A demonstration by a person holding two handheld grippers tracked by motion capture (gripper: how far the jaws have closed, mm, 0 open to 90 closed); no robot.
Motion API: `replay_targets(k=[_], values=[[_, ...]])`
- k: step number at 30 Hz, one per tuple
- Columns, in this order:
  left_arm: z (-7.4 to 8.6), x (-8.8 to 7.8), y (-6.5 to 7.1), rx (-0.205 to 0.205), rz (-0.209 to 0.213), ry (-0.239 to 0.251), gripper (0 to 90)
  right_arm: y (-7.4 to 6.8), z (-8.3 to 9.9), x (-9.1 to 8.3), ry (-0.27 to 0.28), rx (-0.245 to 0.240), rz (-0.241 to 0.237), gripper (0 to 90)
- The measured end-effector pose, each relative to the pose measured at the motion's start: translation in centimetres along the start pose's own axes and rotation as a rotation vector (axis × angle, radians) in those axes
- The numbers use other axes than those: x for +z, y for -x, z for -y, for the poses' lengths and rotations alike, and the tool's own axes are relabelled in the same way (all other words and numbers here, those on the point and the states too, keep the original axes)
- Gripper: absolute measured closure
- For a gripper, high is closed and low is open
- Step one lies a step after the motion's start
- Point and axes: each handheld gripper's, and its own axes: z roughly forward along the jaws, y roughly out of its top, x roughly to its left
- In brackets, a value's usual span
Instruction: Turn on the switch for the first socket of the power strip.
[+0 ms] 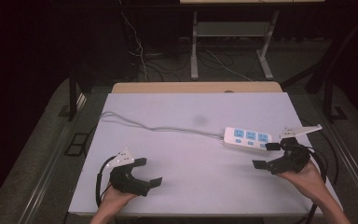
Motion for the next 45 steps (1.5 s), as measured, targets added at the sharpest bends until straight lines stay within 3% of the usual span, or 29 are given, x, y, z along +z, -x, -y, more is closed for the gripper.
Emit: replay_targets(k=[18,30,45], values=[[0.1,0.1,0.0,0.000,0.001,-0.005,0.0,1.1,-3.0,0.2,-0.048,-0.026,0.026,0.5],[0.1,0.1,0.0,0.004,0.002,-0.011,0.0,1.9,-5.2,1.6,-0.090,-0.029,0.041,0.4],[0.1,0.1,-0.1,0.000,0.004,-0.011,0.0,2.9,-5.9,3.2,-0.115,-0.010,0.080,0.4]])
